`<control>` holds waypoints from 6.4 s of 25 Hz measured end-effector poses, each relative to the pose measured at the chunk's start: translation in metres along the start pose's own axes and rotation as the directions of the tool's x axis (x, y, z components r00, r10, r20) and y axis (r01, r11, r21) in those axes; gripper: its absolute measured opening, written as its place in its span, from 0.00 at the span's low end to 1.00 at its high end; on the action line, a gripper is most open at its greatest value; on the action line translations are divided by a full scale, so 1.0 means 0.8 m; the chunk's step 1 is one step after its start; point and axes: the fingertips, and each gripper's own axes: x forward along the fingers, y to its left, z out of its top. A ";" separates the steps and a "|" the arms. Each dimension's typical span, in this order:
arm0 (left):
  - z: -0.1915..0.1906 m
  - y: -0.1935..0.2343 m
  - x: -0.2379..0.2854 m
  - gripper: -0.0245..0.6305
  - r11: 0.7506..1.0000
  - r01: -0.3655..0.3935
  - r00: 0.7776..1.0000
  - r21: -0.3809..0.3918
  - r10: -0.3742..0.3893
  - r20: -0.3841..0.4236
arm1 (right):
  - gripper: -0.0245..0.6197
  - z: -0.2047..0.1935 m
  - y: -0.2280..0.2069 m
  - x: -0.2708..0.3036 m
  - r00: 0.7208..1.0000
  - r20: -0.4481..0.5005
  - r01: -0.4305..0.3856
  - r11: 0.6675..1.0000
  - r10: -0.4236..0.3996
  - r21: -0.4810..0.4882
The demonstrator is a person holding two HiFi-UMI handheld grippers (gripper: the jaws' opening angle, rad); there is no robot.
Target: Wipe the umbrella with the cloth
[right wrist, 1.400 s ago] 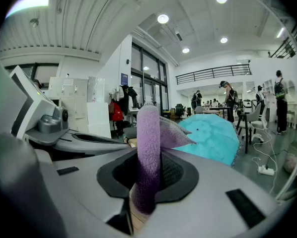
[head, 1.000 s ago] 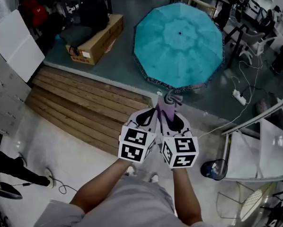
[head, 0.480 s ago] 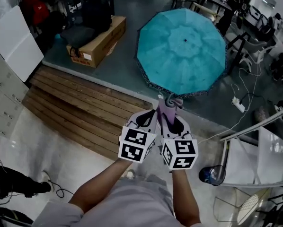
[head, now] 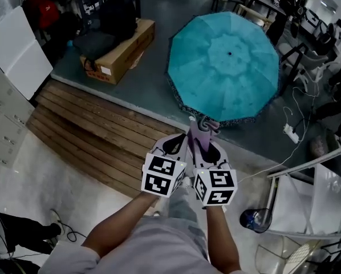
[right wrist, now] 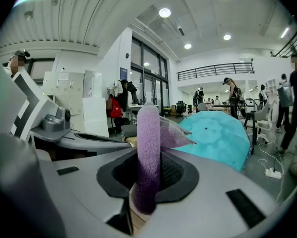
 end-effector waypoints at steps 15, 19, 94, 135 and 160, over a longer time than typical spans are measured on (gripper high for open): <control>0.057 0.097 0.228 0.04 0.992 -0.116 0.992 -0.054 0.114 -0.047 | 0.15 0.037 -0.147 0.222 0.989 -0.058 -0.136 0.991 0.136 0.011; 0.072 0.112 0.280 0.04 0.989 -0.139 0.989 -0.054 0.136 -0.065 | 0.15 0.048 -0.179 0.266 0.983 -0.065 -0.171 0.985 0.172 0.023; -0.047 0.645 0.721 0.04 0.962 -0.161 0.971 -0.219 0.115 -0.209 | 0.15 -0.125 -0.264 1.008 0.934 -0.324 -0.079 0.972 0.149 0.220; 0.075 0.271 0.783 0.04 0.992 0.115 0.986 -0.052 -0.121 -0.116 | 0.15 0.024 -0.577 0.673 0.993 0.025 0.099 0.936 -0.114 0.339; 0.041 0.047 0.855 0.04 0.948 0.315 0.934 0.050 -0.300 -0.192 | 0.15 -0.089 -0.806 0.451 0.908 0.001 0.366 0.794 -0.419 0.485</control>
